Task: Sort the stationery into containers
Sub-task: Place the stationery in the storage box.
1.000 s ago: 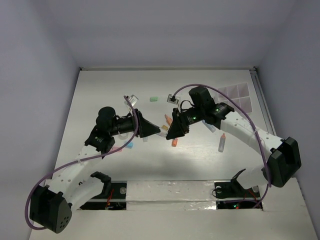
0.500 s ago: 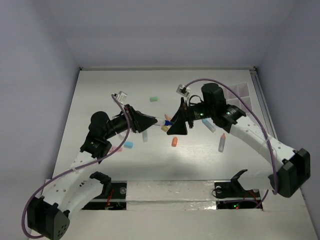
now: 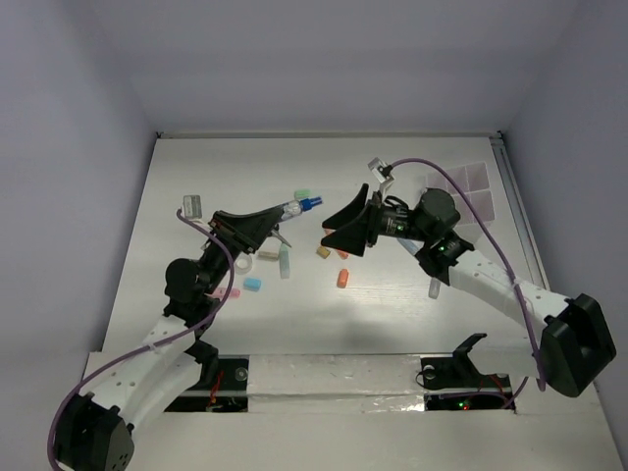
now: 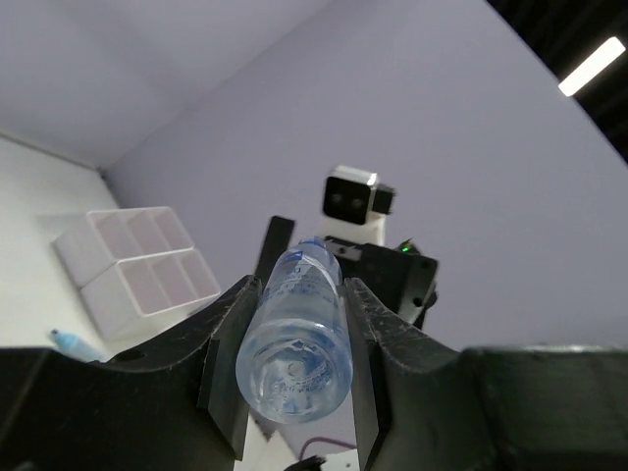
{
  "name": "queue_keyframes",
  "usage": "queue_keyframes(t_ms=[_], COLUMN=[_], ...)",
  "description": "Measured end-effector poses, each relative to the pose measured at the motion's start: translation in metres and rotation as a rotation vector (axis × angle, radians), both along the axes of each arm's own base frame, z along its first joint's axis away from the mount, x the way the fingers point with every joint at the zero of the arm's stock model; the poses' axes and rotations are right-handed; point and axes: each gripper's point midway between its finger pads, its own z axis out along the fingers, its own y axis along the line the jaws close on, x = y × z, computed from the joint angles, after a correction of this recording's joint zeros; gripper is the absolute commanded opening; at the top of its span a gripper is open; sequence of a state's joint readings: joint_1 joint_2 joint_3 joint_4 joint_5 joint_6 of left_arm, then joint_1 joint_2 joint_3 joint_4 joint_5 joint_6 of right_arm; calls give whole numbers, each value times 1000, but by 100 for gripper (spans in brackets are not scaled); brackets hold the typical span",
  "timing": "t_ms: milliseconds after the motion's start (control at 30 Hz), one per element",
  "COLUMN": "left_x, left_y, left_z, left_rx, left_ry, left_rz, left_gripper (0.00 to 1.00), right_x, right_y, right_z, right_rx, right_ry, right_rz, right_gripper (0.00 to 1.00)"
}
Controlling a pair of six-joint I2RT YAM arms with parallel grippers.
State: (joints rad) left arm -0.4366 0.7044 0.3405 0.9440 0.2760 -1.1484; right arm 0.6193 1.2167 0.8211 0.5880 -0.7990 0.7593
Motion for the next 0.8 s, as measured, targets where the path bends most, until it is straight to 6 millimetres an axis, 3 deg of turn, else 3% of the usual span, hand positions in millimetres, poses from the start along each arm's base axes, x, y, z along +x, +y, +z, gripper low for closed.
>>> queue_keyframes(t_ms=[367, 567, 800], left_x=[-5, -10, -9], left_y=[-2, -7, -10], left_z=[19, 19, 15], left_rx=[-105, -104, -96], left_ry=[-32, -31, -19], left_rz=[-56, -75, -76], left_gripper=[0, 0, 0], right_x=[12, 27, 26], right_y=[26, 34, 44], right_z=[19, 19, 32], right_rx=[74, 84, 102], right_ry=[-8, 2, -24], right_rz=[-53, -100, -106], right_gripper=[100, 99, 92])
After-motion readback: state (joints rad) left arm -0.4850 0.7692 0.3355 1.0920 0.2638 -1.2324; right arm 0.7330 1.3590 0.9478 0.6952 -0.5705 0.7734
